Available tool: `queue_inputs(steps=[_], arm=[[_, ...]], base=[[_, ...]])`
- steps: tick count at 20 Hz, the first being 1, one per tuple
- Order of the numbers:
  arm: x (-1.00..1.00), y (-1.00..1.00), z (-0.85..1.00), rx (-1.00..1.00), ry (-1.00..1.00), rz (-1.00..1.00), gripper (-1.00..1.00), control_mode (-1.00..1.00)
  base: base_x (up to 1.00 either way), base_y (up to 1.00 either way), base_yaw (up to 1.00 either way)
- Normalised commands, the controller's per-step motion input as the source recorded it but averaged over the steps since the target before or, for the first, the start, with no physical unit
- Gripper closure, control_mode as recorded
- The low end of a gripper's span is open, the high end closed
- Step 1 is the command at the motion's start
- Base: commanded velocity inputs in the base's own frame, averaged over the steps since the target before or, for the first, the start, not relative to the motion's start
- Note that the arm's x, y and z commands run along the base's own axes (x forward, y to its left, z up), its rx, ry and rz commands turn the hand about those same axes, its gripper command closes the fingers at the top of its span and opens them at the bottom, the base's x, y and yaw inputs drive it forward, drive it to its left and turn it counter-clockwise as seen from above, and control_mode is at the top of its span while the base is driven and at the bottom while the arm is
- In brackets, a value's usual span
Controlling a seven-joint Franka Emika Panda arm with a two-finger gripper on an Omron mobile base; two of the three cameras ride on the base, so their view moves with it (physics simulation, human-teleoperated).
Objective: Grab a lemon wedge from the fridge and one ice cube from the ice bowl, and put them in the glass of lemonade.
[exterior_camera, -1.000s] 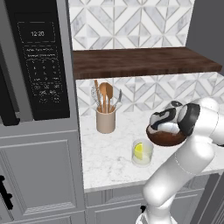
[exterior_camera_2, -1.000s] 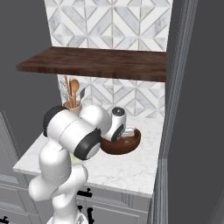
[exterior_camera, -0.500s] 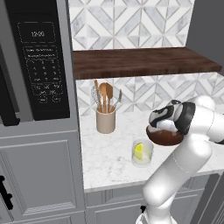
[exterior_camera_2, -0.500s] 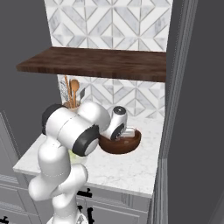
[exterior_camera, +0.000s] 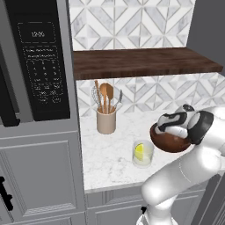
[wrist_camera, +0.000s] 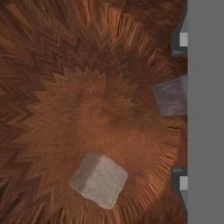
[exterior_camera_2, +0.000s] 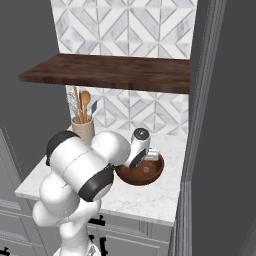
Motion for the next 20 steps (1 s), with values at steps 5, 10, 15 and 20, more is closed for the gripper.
queue_inputs(steps=[5,10,15,20], arm=[[-0.04,-0.02,-0.05,0.0,0.0,0.06,-1.0,-1.0],[0.09,0.0,-0.02,0.0,0.0,0.06,-1.0,-1.0],[0.04,0.0,-0.02,0.0,0.0,0.06,-1.0,-1.0],[0.02,0.0,-0.07,0.0,0.0,0.05,-1.0,-1.0]], base=[[0.0,0.0,0.0],[0.0,0.0,0.0],[0.0,0.0,0.0],[0.0,0.0,0.0]])
